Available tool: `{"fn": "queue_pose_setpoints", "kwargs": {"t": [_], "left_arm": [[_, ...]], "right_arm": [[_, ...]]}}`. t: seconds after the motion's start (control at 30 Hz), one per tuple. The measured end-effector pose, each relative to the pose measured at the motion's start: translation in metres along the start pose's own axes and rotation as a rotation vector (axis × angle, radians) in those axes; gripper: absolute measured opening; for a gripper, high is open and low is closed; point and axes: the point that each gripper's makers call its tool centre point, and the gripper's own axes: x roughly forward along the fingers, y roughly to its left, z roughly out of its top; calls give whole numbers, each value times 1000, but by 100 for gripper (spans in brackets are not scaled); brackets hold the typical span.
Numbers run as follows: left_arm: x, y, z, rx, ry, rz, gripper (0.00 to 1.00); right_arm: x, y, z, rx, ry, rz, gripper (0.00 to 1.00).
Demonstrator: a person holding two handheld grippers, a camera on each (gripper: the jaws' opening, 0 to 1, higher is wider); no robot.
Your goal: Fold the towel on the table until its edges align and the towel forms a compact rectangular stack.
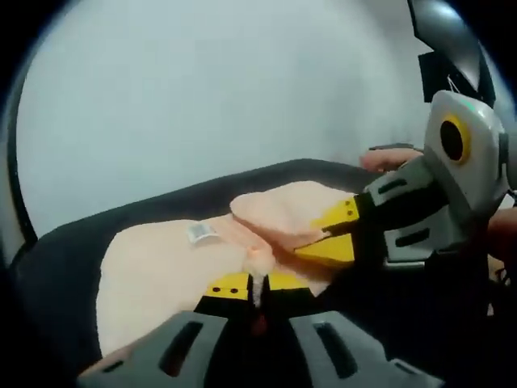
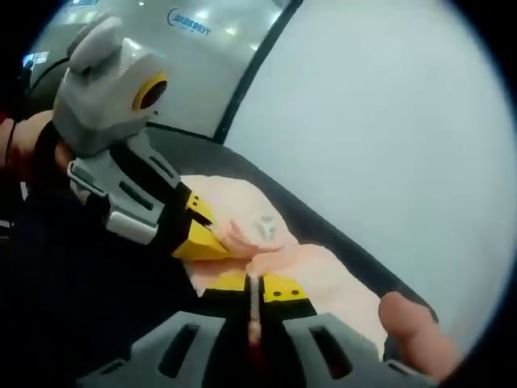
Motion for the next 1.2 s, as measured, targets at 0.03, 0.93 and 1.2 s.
{"fn": "queue_pose_setpoints", "kwargs": {"t": [0.03,0.93,1.2], "left_arm": [[1,5,-7,18,24,23,10],[15,11,-2,147,41,-203,26],[-3,27,12,176,1,-197,23]], "right_arm": [[3,0,-10,9,34,0,1],[11,-37,-45,302,37,112,11],[2,-57,-28,286,-14,124,10]]}}
